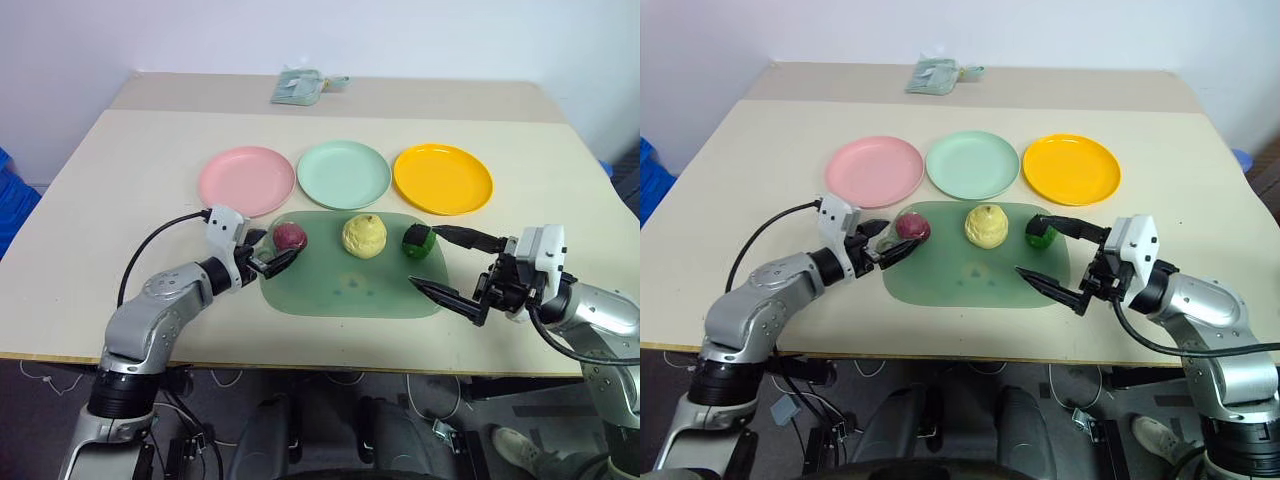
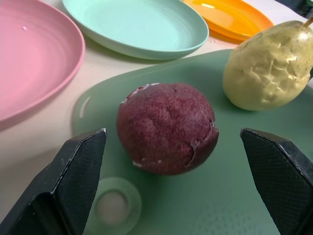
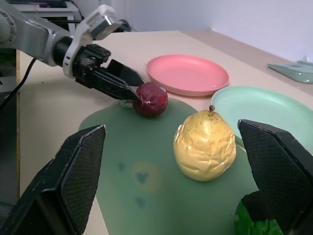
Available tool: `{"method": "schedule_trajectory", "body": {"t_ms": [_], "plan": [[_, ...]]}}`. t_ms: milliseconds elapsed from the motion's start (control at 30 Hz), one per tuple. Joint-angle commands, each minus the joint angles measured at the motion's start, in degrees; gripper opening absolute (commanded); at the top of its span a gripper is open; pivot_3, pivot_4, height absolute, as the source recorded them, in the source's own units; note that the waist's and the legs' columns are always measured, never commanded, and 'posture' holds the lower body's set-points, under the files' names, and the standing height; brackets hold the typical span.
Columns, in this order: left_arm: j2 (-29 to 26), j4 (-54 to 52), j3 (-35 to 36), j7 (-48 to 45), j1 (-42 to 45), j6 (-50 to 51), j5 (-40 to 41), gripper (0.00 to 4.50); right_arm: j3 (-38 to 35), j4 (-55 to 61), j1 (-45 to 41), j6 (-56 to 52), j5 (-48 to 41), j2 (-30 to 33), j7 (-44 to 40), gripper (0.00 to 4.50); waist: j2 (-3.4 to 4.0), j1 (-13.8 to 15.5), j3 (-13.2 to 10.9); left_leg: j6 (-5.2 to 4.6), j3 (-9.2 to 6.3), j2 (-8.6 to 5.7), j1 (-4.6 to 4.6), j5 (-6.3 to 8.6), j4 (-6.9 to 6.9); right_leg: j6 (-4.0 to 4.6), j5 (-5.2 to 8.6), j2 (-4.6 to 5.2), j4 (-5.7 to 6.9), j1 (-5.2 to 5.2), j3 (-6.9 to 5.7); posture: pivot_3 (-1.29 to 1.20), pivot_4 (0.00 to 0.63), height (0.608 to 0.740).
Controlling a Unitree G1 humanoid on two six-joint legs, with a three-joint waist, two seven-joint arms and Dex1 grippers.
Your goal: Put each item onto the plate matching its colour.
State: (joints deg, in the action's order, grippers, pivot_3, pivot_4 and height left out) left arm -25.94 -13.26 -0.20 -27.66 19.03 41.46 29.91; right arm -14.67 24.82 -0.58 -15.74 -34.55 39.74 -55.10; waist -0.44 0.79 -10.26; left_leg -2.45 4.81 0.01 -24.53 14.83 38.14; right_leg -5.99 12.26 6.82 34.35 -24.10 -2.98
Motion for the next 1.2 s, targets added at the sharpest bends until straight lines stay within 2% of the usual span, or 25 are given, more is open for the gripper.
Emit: {"method": "schedule_trajectory", "body": {"t_ms": [33,67,133,267,300,533,633,800,967,1000,1033,1100,1133,1200], "plan": [[0.0,1.4,-0.5,0.3,2.3,1.1,-1.6,4.50,-1.3,0.7,0.8,2.0,-0.2,-0.4,0.0,4.43,0.00,0.0,0.0,0.00,0.00,0.00,0.00,0.00,0.00,0.00,0.00,0.00,0.00,0.01,0.00,0.00,0.150,0.740],[0.3,2.2,-0.5,0.5,3.1,1.5,-1.8,4.50,-1.5,0.7,1.0,2.2,-0.2,-0.5,0.0,4.43,0.00,0.0,0.0,0.00,0.00,0.00,0.00,0.00,0.01,0.00,0.00,0.00,0.01,0.01,0.00,0.00,0.150,0.740],[0.9,3.0,-0.4,0.7,4.3,1.5,-2.0,3.98,-1.6,0.8,1.6,2.6,-0.2,-0.5,0.2,4.50,0.00,0.0,0.0,0.00,0.00,-0.01,0.00,0.00,0.02,0.00,0.00,0.00,0.00,0.01,0.00,0.00,0.150,0.740],[1.6,3.6,-0.5,0.9,5.8,1.8,-3.0,2.19,-1.6,1.1,2.2,3.0,-0.4,-0.5,0.7,4.50,0.00,0.0,0.0,0.00,0.00,-0.01,0.00,0.00,0.01,-0.01,-0.01,0.00,0.00,0.01,0.00,0.00,0.150,0.740],[1.9,3.9,-0.8,1.4,6.3,1.4,-3.7,1.91,-1.6,1.1,2.2,3.0,-0.3,-0.6,0.9,4.50,0.00,0.0,0.0,0.00,0.00,-0.01,0.00,0.00,0.01,-0.01,-0.01,0.00,0.00,0.01,0.00,0.00,0.150,0.740],[5.2,4.9,2.0,4.6,8.4,-0.4,-5.0,1.91,-0.8,1.3,1.9,2.8,-0.1,-0.6,2.0,4.50,-0.01,0.0,0.0,0.00,-0.01,-0.01,0.01,-0.01,0.03,-0.02,-0.01,0.00,0.02,0.03,0.00,0.00,0.150,0.740],[8.1,8.6,7.7,10.8,13.8,-0.8,-4.5,1.91,-0.3,1.3,1.3,2.6,0.1,-0.5,2.5,4.50,-0.05,0.2,0.0,0.00,-0.02,-0.01,0.01,-0.02,0.04,-0.02,-0.02,0.00,0.04,0.02,-0.01,0.00,0.150,0.740],[10.3,23.1,13.6,18.7,23.9,-6.5,-7.4,1.91,1.0,0.4,-0.5,2.2,0.4,-0.6,3.1,4.50,-0.08,0.0,0.0,0.01,-0.06,-0.04,0.02,-0.04,0.12,-0.16,-0.09,-0.08,0.09,0.09,-0.11,0.00,0.150,0.740],[11.2,40.8,13.6,17.9,32.1,-15.0,-10.2,1.91,2.1,-0.9,-2.9,1.9,0.6,-0.9,3.5,4.50,-0.14,0.2,-0.1,-0.07,-0.02,-0.13,0.01,-0.02,0.13,-0.57,-0.32,-0.11,0.08,0.13,-0.17,0.00,0.150,0.740],[11.3,43.6,13.4,17.5,33.1,-16.4,-10.7,2.77,2.3,-1.2,-3.3,1.9,0.7,-0.9,3.6,4.50,-0.16,0.2,-0.1,-0.08,-0.02,-0.14,0.01,-0.02,0.15,-0.60,-0.33,-0.11,0.06,0.16,-0.18,0.00,0.150,0.740],[11.5,45.8,13.3,17.0,33.9,-17.5,-10.9,3.12,2.5,-1.4,-3.6,2.0,0.8,-0.9,3.7,4.50,-0.19,0.2,-0.1,-0.09,-0.04,-0.15,0.01,-0.01,0.15,-0.61,-0.34,-0.11,0.02,0.20,-0.20,0.00,0.150,0.740],[11.8,48.4,13.0,16.1,34.5,-18.8,-11.4,4.21,2.6,-1.4,-3.9,2.0,1.0,-1.0,4.2,4.50,-0.22,0.1,-0.1,-0.13,-0.03,-0.15,0.01,0.02,0.16,-0.63,-0.35,-0.09,-0.02,0.22,-0.20,0.00,0.150,0.740],[11.9,48.5,13.0,15.6,34.4,-18.9,-11.2,4.46,2.6,-1.3,-3.9,2.0,1.1,-1.0,4.5,4.50,-0.22,0.0,-0.1,-0.14,-0.03,-0.15,0.01,0.02,0.15,-0.64,-0.36,-0.09,-0.03,0.22,-0.20,0.00,0.150,0.740],[12.1,45.9,13.1,14.9,33.1,-18.2,-10.5,4.46,2.7,-0.8,-4.0,1.8,1.6,-1.3,5.6,4.50,-0.23,0.0,-0.1,-0.14,-0.03,-0.15,0.01,0.03,0.15,-0.67,-0.37,-0.08,-0.03,0.22,-0.20,0.00,0.150,0.740]]}}
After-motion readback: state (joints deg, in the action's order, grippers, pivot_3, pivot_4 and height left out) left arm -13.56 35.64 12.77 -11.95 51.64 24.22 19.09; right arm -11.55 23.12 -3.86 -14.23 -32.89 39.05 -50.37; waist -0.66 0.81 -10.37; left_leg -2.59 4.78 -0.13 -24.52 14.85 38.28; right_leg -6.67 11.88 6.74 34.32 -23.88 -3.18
